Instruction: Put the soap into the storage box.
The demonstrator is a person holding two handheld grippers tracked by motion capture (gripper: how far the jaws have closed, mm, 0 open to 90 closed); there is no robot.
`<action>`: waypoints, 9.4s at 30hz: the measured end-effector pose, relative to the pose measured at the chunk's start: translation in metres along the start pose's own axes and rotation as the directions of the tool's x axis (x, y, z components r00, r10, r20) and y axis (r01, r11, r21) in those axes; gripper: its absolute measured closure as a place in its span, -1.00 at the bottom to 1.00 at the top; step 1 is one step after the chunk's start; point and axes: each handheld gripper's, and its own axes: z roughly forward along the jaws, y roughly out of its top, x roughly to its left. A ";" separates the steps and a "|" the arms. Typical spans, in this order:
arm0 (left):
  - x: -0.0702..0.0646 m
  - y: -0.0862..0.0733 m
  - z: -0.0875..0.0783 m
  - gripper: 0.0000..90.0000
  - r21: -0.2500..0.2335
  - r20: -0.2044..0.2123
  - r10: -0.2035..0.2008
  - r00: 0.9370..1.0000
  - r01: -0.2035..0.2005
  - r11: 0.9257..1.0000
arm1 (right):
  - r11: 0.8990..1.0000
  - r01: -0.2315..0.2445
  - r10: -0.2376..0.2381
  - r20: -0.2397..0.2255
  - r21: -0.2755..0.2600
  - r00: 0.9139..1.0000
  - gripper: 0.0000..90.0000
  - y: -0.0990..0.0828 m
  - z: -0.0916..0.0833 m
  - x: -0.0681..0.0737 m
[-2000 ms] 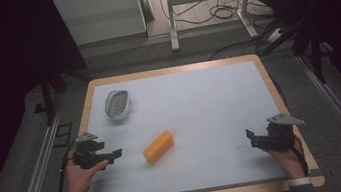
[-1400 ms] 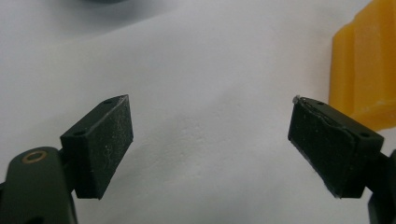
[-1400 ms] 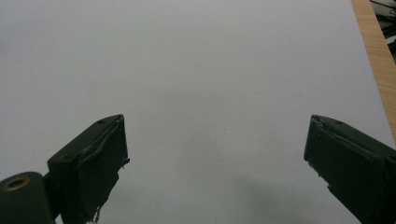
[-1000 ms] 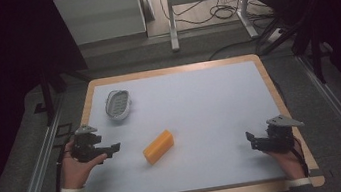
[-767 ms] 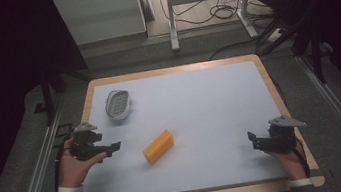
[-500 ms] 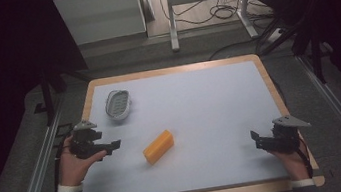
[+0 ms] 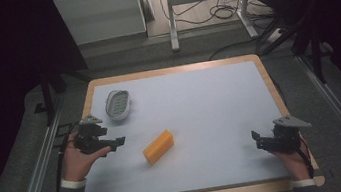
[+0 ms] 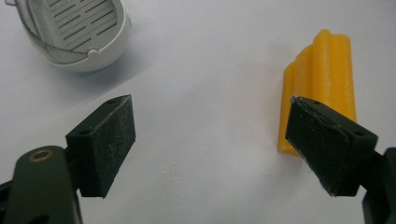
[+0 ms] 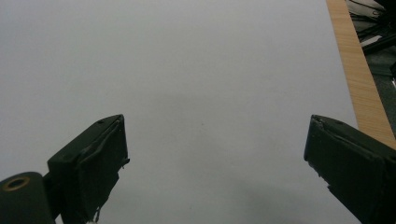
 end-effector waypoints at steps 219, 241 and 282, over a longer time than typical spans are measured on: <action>-0.045 0.050 0.053 0.35 0.129 0.120 0.097 0.988 -0.112 0.985 | 0.999 -0.006 0.004 0.065 0.033 0.998 -0.85 -0.006 0.001 -0.010; -0.023 0.071 0.044 0.35 0.109 0.082 0.062 0.995 -0.071 0.992 | 1.000 -0.005 0.004 0.065 0.024 0.998 -0.85 -0.005 0.000 -0.011; 0.011 0.101 0.039 0.35 0.112 0.017 0.008 1.000 -0.010 0.994 | 0.999 -0.016 0.013 0.067 0.035 0.998 -0.85 -0.006 0.001 -0.012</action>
